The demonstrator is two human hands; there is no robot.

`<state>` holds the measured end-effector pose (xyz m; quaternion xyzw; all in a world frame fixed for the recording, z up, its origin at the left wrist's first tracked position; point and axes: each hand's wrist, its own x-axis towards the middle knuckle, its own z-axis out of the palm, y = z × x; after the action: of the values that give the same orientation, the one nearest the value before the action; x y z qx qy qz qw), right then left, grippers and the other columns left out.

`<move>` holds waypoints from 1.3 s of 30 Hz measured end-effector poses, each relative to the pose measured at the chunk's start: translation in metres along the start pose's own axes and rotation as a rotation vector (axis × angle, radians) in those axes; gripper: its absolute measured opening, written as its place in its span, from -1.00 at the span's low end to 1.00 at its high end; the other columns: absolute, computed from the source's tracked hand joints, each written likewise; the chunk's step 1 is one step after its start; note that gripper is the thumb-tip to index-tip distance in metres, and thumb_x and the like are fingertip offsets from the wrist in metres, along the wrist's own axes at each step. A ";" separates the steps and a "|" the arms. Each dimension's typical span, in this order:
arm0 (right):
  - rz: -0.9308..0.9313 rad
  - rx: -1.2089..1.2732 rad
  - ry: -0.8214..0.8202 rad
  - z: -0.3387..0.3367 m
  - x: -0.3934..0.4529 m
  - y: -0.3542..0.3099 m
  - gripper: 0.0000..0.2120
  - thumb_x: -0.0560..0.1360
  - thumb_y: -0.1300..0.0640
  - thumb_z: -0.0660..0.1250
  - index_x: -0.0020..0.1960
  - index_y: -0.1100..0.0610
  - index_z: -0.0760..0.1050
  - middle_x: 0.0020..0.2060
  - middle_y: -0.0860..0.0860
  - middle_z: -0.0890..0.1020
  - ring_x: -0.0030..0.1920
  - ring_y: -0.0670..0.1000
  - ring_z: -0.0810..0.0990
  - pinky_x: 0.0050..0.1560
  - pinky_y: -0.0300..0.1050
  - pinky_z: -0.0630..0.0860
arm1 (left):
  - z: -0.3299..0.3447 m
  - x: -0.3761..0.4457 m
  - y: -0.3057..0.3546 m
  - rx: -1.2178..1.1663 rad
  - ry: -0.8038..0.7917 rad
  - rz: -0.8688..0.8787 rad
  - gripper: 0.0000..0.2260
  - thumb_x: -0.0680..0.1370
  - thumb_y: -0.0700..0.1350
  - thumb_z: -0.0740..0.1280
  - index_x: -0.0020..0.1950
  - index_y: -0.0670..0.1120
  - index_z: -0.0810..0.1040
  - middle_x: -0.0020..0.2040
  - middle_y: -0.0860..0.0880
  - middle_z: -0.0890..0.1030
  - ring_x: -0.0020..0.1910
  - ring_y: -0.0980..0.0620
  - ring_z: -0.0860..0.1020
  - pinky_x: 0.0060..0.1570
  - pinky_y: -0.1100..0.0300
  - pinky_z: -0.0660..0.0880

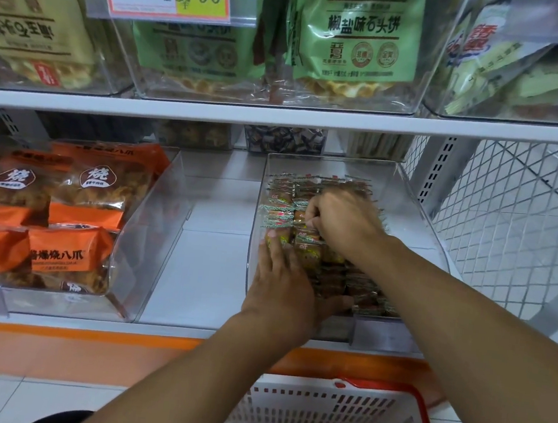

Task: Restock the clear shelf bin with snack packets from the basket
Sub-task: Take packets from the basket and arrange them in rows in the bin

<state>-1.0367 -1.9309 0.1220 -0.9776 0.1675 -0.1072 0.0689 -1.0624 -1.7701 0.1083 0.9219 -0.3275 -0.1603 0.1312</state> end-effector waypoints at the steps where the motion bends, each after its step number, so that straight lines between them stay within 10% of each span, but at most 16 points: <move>1: 0.011 0.034 -0.004 0.000 0.000 0.001 -0.85 0.50 0.22 0.44 -0.14 -0.03 0.62 -0.14 -0.08 0.63 -0.10 -0.06 0.59 -0.10 -0.10 0.54 | 0.000 0.001 -0.001 -0.014 -0.015 -0.005 0.08 0.48 0.47 0.18 0.64 -0.22 -0.26 0.62 -0.24 -0.35 0.61 -0.20 -0.35 0.60 -0.05 -0.16; 7: 0.097 0.440 0.127 -0.024 -0.002 0.015 -0.95 0.62 0.12 0.30 -0.02 0.01 0.47 -0.14 -0.02 0.60 -0.16 -0.01 0.58 -0.33 -0.20 0.39 | 0.001 0.004 -0.003 -0.043 -0.027 -0.005 0.10 0.47 0.47 0.20 0.64 -0.21 -0.24 0.62 -0.24 -0.34 0.61 -0.20 -0.34 0.61 -0.06 -0.15; 11: 0.417 1.368 0.118 -0.033 -0.013 0.019 -0.90 0.66 0.28 0.22 0.11 0.14 0.48 0.17 0.16 0.60 0.10 0.17 0.67 0.07 0.07 0.67 | 0.001 0.003 -0.004 -0.090 -0.007 0.005 0.08 0.48 0.44 0.27 0.65 -0.16 -0.24 0.64 -0.18 -0.32 0.62 -0.16 -0.31 0.61 -0.04 -0.14; 15: 0.559 1.901 -0.134 -0.040 -0.034 0.024 -0.78 0.62 0.33 0.18 0.25 0.29 0.39 0.09 0.32 0.58 0.03 0.29 0.68 -0.01 0.13 0.69 | 0.002 0.001 -0.004 -0.087 -0.008 0.002 0.05 0.50 0.42 0.26 0.65 -0.15 -0.24 0.65 -0.18 -0.30 0.63 -0.15 -0.28 0.61 -0.03 -0.12; 22: 0.503 1.647 -0.393 -0.034 -0.048 0.015 -0.51 0.45 0.60 0.29 0.32 0.30 0.43 0.16 0.33 0.62 0.11 0.20 0.69 -0.07 -0.12 0.69 | 0.002 0.002 -0.003 -0.085 -0.049 -0.027 0.03 0.53 0.41 0.23 0.65 -0.18 -0.24 0.65 -0.22 -0.28 0.64 -0.18 -0.24 0.60 -0.05 -0.08; 28: 0.311 1.229 -0.336 -0.032 -0.051 0.015 -0.63 0.47 0.39 0.46 0.26 0.30 0.54 -0.02 0.19 0.72 -0.15 0.00 0.65 -0.19 -0.17 0.52 | 0.005 -0.002 -0.007 -0.124 -0.046 0.004 0.00 0.52 0.40 0.24 0.66 -0.10 -0.22 0.66 -0.16 -0.25 0.65 -0.15 -0.18 0.61 -0.04 0.00; 33: -0.022 0.338 -0.313 -0.028 -0.057 0.018 -0.73 0.44 -0.04 0.55 0.05 0.04 0.60 -0.14 -0.07 0.65 -0.11 -0.02 0.61 -0.14 -0.08 0.50 | 0.003 -0.003 -0.006 -0.038 -0.100 0.025 -0.02 0.50 0.46 0.20 0.67 -0.15 -0.04 0.67 -0.19 0.01 0.65 -0.16 0.00 0.60 -0.06 0.10; 39: -0.053 0.300 -0.147 -0.014 -0.058 0.010 -0.80 0.39 0.00 0.60 -0.14 -0.01 0.59 -0.25 -0.13 0.58 -0.19 -0.06 0.57 -0.10 0.02 0.59 | 0.001 -0.001 -0.004 -0.001 -0.138 0.008 -0.08 0.51 0.45 0.18 0.65 -0.14 0.09 0.65 -0.18 0.11 0.63 -0.16 0.06 0.57 -0.06 0.16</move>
<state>-1.0961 -1.9221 0.1227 -0.9656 0.1184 -0.0611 0.2231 -1.0617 -1.7667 0.1059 0.9072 -0.3394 -0.2231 0.1096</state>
